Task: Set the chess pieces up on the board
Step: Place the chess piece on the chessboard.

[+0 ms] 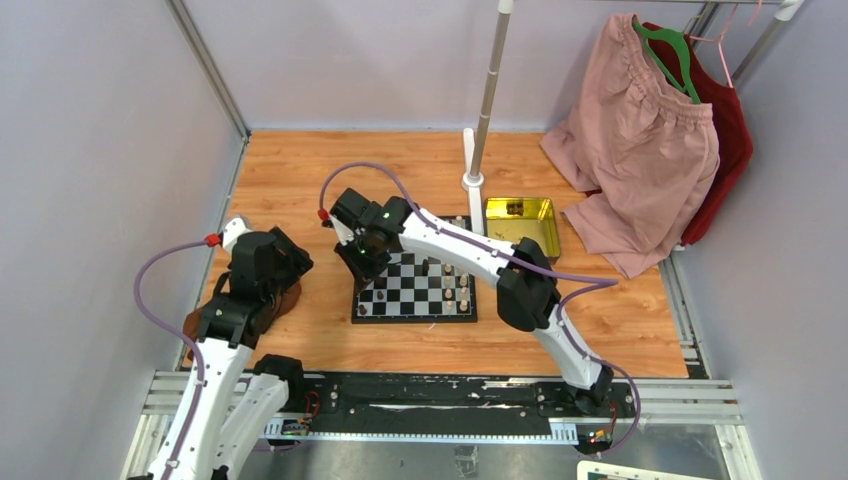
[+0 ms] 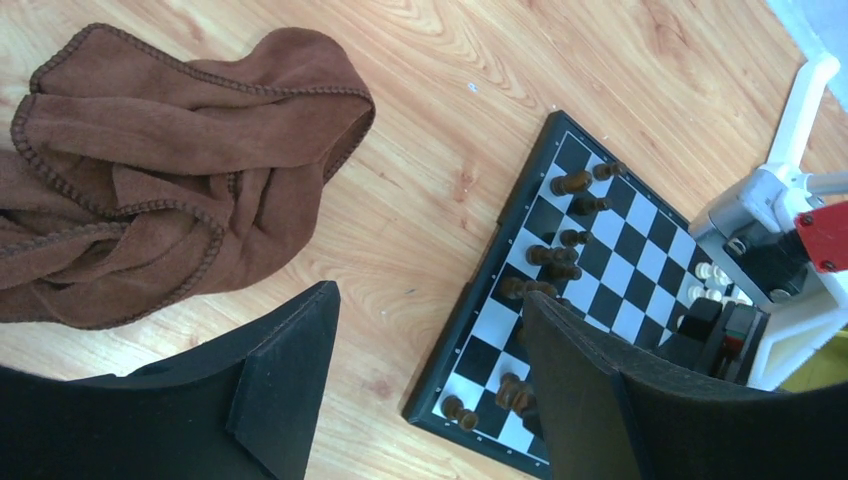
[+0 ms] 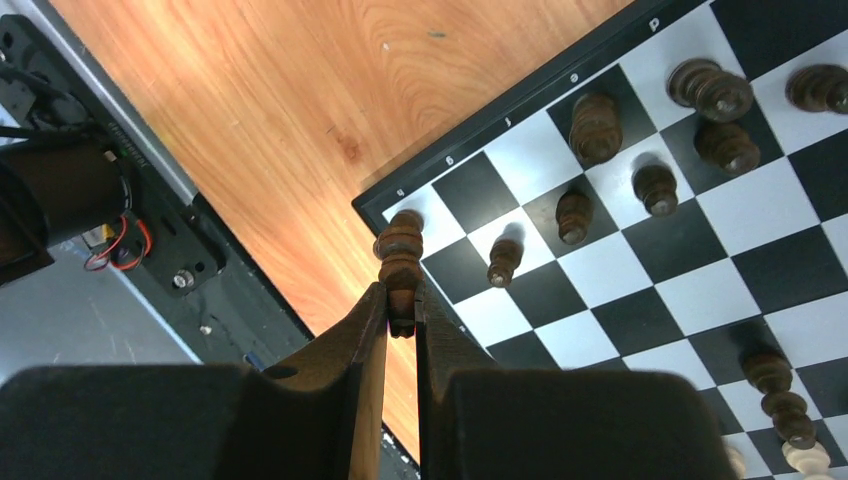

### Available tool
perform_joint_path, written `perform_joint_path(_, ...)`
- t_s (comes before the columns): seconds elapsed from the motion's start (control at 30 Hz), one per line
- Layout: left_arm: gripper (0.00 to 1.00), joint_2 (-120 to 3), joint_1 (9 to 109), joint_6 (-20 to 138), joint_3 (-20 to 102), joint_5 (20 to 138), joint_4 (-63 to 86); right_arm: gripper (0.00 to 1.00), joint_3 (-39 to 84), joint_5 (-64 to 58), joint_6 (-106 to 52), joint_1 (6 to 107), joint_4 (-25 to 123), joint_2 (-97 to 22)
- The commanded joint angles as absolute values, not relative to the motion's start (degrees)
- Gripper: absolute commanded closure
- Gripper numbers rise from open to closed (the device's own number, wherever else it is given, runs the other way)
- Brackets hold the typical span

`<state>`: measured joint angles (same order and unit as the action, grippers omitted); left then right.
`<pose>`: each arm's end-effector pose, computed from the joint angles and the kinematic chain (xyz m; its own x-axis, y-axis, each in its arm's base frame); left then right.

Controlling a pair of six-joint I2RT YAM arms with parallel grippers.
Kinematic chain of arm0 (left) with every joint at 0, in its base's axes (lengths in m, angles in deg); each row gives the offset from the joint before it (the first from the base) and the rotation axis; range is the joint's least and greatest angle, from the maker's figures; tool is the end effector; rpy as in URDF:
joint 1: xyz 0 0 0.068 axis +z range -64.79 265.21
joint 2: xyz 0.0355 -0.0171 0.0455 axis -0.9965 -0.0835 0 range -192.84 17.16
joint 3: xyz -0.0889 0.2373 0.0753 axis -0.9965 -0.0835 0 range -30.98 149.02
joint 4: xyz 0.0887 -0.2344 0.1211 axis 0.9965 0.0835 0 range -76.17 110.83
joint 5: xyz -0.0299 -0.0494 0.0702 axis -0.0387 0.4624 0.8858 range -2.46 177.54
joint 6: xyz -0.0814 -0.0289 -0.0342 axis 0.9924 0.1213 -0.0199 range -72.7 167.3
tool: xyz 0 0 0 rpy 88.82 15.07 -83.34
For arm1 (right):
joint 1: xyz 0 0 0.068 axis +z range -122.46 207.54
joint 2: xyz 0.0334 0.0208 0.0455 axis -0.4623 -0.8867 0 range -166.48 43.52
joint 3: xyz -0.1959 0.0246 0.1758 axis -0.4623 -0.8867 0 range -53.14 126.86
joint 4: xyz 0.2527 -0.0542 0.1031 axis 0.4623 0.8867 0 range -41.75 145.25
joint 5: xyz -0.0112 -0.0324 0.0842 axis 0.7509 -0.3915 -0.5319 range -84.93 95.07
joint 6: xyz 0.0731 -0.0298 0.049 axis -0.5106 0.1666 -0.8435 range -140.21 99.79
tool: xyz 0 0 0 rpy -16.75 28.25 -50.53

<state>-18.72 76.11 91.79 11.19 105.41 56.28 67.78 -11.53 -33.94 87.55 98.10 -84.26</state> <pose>0.1936 -0.0049 0.2610 -0.3497 -0.6195 -0.7028 -0.4755 0.7638 -0.4366 0.2438 0.4703 0.2146 -0.6215 -0.6219 -0.4765 -0.7833 0.5053 0.3622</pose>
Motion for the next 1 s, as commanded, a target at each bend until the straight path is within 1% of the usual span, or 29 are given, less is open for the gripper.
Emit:
perform_joint_path(0.0,0.28,-17.4,76.4,91.6,12.5,107.4,57.2,1.0,71.8,-7.2,-31.8,89.0,102.0,-86.5)
perform_joint_path(0.23,0.28,-16.9,76.3,92.3,12.3,106.6,56.8,1.0,75.2,-3.2,-31.2,89.8,105.5,-89.8)
perform_joint_path(0.97,0.3,-16.0,75.7,92.9,11.7,106.6,56.7,1.0,84.2,0.1,-30.6,90.8,112.0,-97.3)
